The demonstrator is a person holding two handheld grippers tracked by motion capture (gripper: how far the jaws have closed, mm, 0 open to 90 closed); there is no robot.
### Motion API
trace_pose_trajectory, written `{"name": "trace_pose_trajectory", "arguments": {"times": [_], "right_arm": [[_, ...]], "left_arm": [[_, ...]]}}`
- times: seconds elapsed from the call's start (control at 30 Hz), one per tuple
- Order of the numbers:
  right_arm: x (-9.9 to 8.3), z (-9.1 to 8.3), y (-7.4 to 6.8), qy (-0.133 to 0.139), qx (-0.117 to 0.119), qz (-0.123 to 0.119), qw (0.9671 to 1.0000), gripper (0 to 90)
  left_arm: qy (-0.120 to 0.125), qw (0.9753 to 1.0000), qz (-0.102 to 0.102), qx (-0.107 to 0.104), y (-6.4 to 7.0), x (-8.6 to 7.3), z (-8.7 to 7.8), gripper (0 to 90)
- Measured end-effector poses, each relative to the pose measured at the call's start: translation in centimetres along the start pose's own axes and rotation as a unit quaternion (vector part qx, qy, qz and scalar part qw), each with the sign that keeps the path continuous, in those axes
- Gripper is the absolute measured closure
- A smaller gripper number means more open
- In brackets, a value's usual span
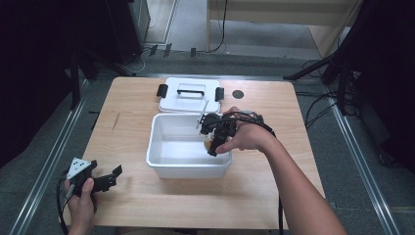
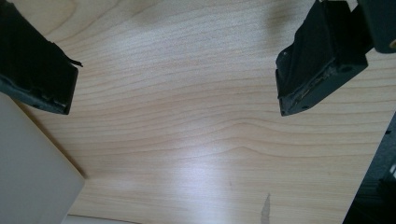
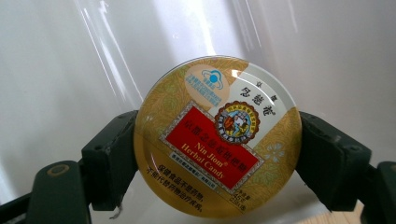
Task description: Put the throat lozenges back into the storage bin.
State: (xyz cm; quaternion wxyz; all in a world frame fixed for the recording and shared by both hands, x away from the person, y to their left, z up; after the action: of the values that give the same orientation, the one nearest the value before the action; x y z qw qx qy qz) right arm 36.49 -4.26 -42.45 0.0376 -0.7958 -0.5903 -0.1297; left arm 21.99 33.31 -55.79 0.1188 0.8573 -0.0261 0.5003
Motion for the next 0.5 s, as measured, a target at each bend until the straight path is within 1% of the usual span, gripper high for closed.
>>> {"name": "trace_pose_trajectory", "arguments": {"times": [0.07, 0.17, 0.23, 0.33, 0.5], "right_arm": [[-0.1, 0.4, -0.1, -0.004, -0.002, -0.003, 1.0000, 20.4], [-0.1, 1.1, -0.1, -0.007, -0.005, 0.000, 1.0000, 20.3], [0.0, 1.4, 0.0, -0.007, -0.012, 0.005, 0.9999, 20.3], [0.1, 1.9, 0.0, -0.011, -0.025, 0.001, 0.9996, 20.3], [0.4, 2.3, -0.3, -0.030, -0.037, 0.000, 0.9989, 20.2]], "left_arm": [[0.000, 1.0000, 0.000, 0.000, 0.0, 0.0, 0.0, 0.0], [-0.001, 1.0000, 0.000, -0.001, 0.0, 0.0, 0.0, 0.0], [-0.001, 1.0000, 0.001, -0.002, 0.0, 0.0, 0.0, 0.0], [-0.001, 1.0000, 0.001, -0.002, 0.0, 0.0, 0.0, 0.0], [-0.002, 1.0000, 0.002, -0.002, 0.0, 0.0, 0.0, 0.0]]}}
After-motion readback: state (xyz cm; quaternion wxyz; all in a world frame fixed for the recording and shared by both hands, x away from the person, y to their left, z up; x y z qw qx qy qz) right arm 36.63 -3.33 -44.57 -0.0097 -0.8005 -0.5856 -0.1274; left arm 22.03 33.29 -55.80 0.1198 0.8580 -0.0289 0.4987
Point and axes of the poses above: each handheld gripper's, and its own axes: z roughly forward along the jaws, x roughly out of its top, y roughly to its right, the point moved 1 cm from there along z, roughly forward along the jaws, and after that the axes turned 3 degrees about y, right-handed, at the moved point
